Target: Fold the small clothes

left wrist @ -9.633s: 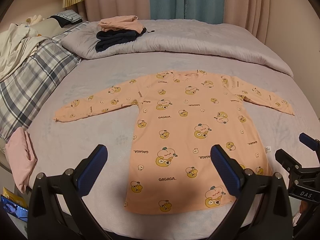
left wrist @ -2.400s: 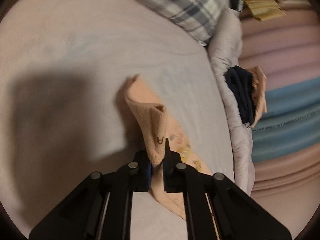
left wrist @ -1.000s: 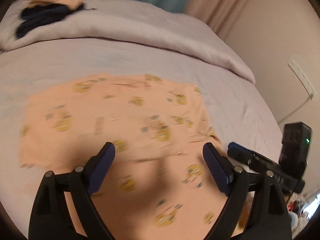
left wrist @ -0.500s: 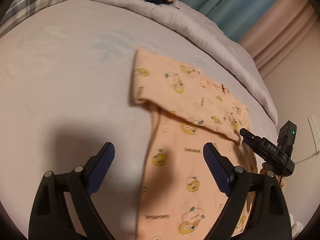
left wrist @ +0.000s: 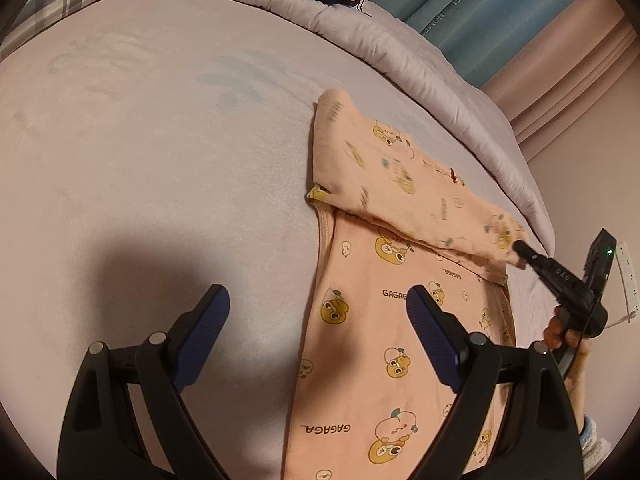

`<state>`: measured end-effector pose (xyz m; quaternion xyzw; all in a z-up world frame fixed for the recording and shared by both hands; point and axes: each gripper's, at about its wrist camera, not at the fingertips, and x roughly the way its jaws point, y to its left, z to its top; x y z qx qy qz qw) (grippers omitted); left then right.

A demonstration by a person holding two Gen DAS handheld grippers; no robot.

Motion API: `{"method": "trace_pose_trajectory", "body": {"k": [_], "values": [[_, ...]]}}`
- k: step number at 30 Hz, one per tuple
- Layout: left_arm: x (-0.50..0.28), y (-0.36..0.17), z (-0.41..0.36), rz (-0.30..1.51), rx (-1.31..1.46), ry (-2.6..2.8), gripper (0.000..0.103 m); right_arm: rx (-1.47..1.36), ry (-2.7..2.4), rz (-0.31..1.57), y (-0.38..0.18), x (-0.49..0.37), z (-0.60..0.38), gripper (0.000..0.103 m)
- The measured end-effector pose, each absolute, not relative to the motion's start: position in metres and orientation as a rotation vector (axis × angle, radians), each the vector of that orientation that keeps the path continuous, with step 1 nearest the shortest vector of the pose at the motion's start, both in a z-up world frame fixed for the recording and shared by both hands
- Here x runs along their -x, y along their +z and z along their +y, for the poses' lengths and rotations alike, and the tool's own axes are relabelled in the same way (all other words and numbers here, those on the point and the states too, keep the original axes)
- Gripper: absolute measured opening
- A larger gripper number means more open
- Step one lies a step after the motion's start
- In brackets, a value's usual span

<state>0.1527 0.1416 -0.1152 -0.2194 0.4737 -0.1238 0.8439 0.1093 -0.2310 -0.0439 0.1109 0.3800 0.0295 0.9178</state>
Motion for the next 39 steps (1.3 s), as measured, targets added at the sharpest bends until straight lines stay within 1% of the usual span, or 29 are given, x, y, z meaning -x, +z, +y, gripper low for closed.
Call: {"method": "trace_pose_trajectory", "body": {"k": [5,11,12,13,14,15,16,19,21,24,28,31,35,36,39], "values": [[-0.157,-0.118,0.138,1.01,0.453,-0.266,0.09,-0.231,0.019,0.808,-0.046,-0.108,-0.259,0.006],[-0.16,-0.12,0.131,1.024,0.438,-0.269,0.09,-0.133,-0.076,0.926,-0.078,-0.126,-0.254,0.006],[-0.16,-0.119,0.13,1.024,0.427,-0.271,0.09,-0.155,-0.074,0.945,-0.083,-0.127,-0.256,0.008],[-0.159,-0.119,0.129,1.024,0.416,-0.269,0.09,-0.167,-0.075,0.955,-0.084,-0.128,-0.258,0.017],[-0.159,-0.12,0.13,1.025,0.41,-0.268,0.09,-0.173,-0.083,0.955,-0.083,-0.128,-0.258,0.023],[-0.159,-0.12,0.129,1.027,0.406,-0.268,0.09,-0.18,-0.096,0.943,-0.08,-0.125,-0.26,0.033],[-0.159,-0.12,0.129,1.028,0.405,-0.269,0.09,-0.182,-0.107,0.925,-0.074,-0.122,-0.262,0.036],[-0.156,-0.121,0.127,1.028,0.4,-0.275,0.09,-0.189,-0.149,0.816,-0.058,-0.112,-0.264,0.036],[-0.154,-0.121,0.125,1.031,0.392,-0.279,0.09,-0.228,-0.117,0.797,-0.057,-0.113,-0.264,0.036],[-0.15,-0.12,0.121,1.033,0.372,-0.277,0.09,-0.213,-0.056,0.834,-0.071,-0.119,-0.255,0.036],[-0.142,-0.114,0.117,1.026,0.312,-0.255,0.09,-0.193,-0.092,0.938,-0.098,-0.13,-0.256,0.036],[-0.134,-0.109,0.113,1.011,0.276,-0.248,0.09,-0.279,-0.096,0.933,-0.092,-0.122,-0.269,0.036],[-0.122,-0.105,0.106,0.999,0.234,-0.252,0.09,-0.314,-0.057,0.916,-0.079,-0.098,-0.271,0.036],[-0.118,-0.104,0.104,0.995,0.223,-0.253,0.09,-0.319,-0.04,0.915,-0.076,-0.088,-0.271,0.037],[-0.107,-0.102,0.098,0.988,0.195,-0.254,0.09,-0.341,-0.006,0.919,-0.076,-0.067,-0.27,0.052]]}}
